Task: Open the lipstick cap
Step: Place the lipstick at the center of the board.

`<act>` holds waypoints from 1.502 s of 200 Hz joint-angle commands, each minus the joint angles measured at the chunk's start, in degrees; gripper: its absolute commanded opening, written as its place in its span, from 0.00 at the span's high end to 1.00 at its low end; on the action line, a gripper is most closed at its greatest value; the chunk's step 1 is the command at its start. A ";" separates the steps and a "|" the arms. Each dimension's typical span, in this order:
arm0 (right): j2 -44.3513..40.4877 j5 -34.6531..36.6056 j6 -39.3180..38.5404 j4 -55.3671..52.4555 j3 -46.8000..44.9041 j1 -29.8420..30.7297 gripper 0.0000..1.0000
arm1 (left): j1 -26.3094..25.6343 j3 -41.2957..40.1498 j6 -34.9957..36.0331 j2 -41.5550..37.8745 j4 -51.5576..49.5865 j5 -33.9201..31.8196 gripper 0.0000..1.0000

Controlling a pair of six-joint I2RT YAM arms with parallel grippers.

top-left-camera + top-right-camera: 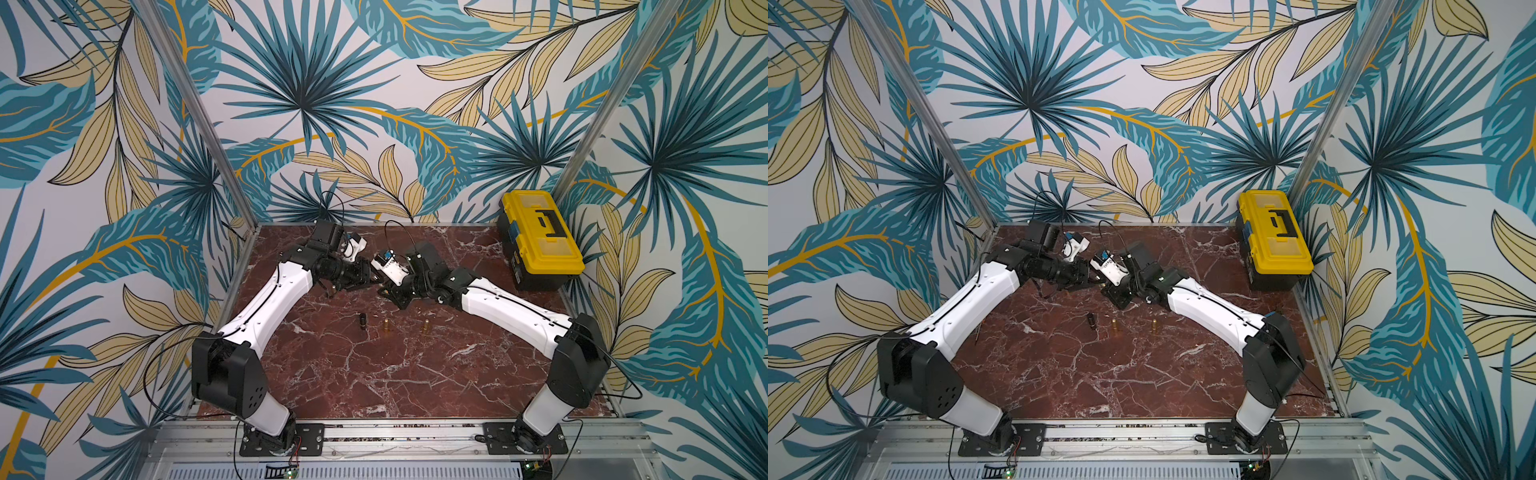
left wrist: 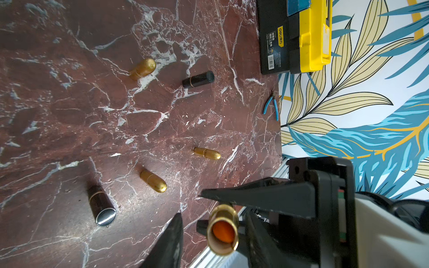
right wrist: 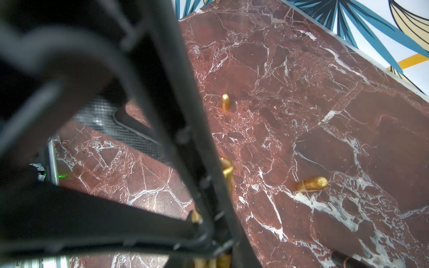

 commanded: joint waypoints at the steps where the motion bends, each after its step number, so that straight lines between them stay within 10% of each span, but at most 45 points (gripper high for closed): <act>1: 0.72 -0.79 -0.29 -0.73 0.97 0.46 1.00 | -0.17 1.59 0.94 -0.13 0.00 -0.26 0.56; 174: 2.04 0.82 -0.86 -2.18 2.74 1.11 0.99 | -0.17 1.76 1.64 -0.44 0.00 1.08 0.85; 216: 1.74 3.56 -1.04 -2.76 2.45 1.11 0.59 | 0.39 2.00 1.15 -0.45 -0.15 -2.29 0.85; 300: -6.03 10.79 1.07 -2.06 -5.38 1.07 0.51 | 3.23 7.92 3.70 4.81 -0.09 -21.25 0.85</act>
